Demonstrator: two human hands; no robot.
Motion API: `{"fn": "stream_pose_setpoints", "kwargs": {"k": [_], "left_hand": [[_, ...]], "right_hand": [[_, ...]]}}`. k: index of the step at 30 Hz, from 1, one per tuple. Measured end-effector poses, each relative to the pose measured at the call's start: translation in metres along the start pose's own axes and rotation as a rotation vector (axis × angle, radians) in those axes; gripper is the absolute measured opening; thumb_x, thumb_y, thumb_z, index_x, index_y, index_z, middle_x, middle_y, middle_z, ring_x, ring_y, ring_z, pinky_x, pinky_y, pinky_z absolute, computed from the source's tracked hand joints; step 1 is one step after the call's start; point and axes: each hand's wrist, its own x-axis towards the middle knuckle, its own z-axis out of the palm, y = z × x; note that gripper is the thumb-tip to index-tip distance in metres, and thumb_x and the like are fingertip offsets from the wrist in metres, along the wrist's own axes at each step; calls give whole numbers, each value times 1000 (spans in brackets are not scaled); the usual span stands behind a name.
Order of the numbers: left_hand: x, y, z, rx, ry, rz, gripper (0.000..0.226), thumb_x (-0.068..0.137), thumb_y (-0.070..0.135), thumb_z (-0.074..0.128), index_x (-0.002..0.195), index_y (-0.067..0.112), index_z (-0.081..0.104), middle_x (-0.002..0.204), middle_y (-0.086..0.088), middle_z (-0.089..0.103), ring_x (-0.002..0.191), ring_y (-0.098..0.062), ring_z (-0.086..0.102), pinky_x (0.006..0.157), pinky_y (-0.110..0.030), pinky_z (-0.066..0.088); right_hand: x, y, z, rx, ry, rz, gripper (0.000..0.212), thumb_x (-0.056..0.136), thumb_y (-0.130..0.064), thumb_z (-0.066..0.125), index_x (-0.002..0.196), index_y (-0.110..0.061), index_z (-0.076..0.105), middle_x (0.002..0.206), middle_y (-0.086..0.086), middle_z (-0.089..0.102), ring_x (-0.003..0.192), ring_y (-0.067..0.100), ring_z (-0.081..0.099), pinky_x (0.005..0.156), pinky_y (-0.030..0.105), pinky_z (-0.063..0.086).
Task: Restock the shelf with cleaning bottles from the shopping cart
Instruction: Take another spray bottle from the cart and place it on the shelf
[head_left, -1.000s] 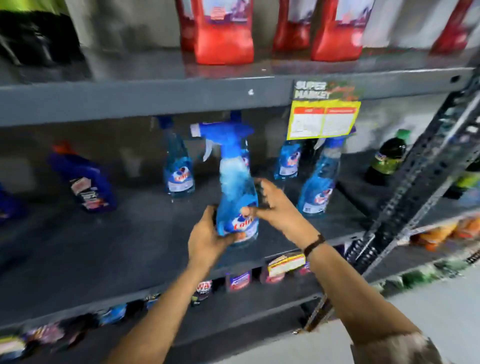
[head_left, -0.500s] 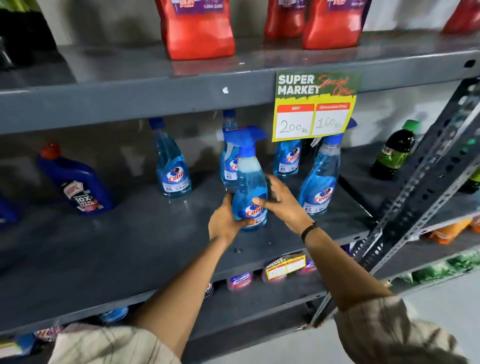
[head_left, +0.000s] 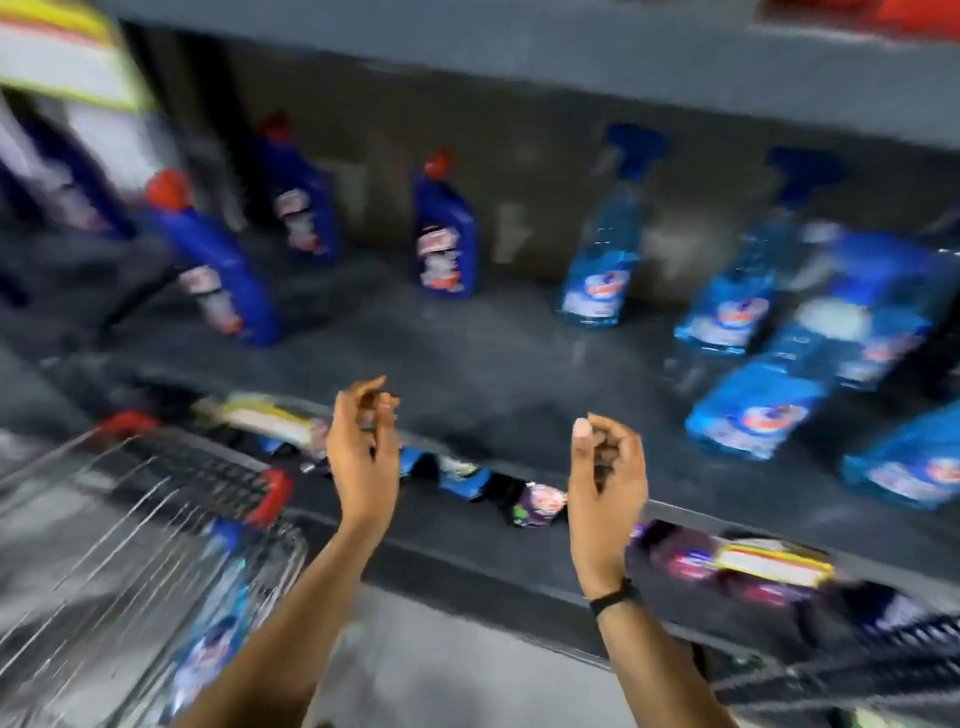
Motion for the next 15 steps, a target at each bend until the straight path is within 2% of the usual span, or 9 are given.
{"fn": "stream_pose_setpoints", "kwargs": {"k": [3, 4, 6, 7, 8, 10, 11, 14, 15], "left_hand": [[14, -29, -100, 93, 310, -60, 24, 89, 28, 44, 103, 13, 56, 85, -2, 58, 73, 8, 55, 75, -15, 45], [18, -41, -139, 123, 411, -100, 25, 88, 31, 43, 101, 13, 55, 81, 1, 57, 71, 7, 54, 74, -19, 45], [16, -67, -218, 216, 537, -226, 16, 86, 34, 43, 96, 29, 54, 75, 2, 58, 68, -11, 56, 70, -34, 46], [13, -79, -239, 264, 542, -299, 12, 86, 33, 44, 93, 34, 54, 74, -2, 61, 69, -18, 57, 69, -38, 47], [6, -99, -276, 337, 541, -397, 11, 86, 28, 46, 91, 32, 55, 76, -7, 63, 70, -22, 60, 70, -40, 49], [-9, -141, -329, 473, 420, -648, 19, 84, 24, 47, 94, 14, 60, 83, -20, 69, 79, -30, 65, 74, -43, 50], [-18, -160, -340, 511, 296, -764, 25, 80, 24, 47, 93, 8, 61, 87, -24, 70, 82, -34, 66, 76, -45, 51], [-46, -216, -371, 537, -42, -1075, 19, 80, 25, 51, 85, 11, 63, 82, -24, 69, 77, -35, 66, 77, -45, 53], [-55, -238, -376, 555, -128, -1143, 20, 84, 24, 53, 92, 9, 63, 89, -26, 70, 84, -36, 67, 79, -44, 53]], "right_hand": [[-43, -5, 81, -15, -301, 18, 6, 88, -16, 56, 93, -16, 59, 80, -13, 59, 69, -5, 55, 64, 5, 42], [-64, -7, 116, -18, -414, 36, 5, 89, -17, 55, 92, -19, 59, 80, -15, 59, 69, -8, 55, 64, 5, 42], [-113, -6, 183, -34, -634, 80, 5, 88, -20, 55, 91, -22, 59, 77, -14, 59, 67, -9, 56, 64, 6, 44], [-128, -2, 205, -49, -718, 100, 6, 88, -19, 55, 92, -20, 59, 75, -14, 58, 64, -9, 56, 62, 7, 46], [-160, 5, 240, -77, -835, 164, 5, 88, -16, 55, 90, -18, 59, 73, -13, 57, 60, -9, 56, 58, 6, 46], [-217, 27, 297, -91, -1051, 375, 10, 88, -9, 54, 86, -19, 55, 69, -6, 54, 56, -1, 56, 48, 12, 48], [-233, 38, 313, -109, -1117, 488, 11, 89, -8, 52, 86, -19, 52, 69, -3, 52, 57, 4, 53, 47, 16, 47], [-282, 96, 359, -307, -1227, 778, 14, 90, -5, 47, 81, -17, 47, 67, -1, 42, 56, 11, 40, 35, 14, 39], [-295, 123, 370, -403, -1246, 822, 11, 91, -8, 47, 83, -15, 49, 67, -2, 42, 57, 11, 40, 34, 12, 40]]}}
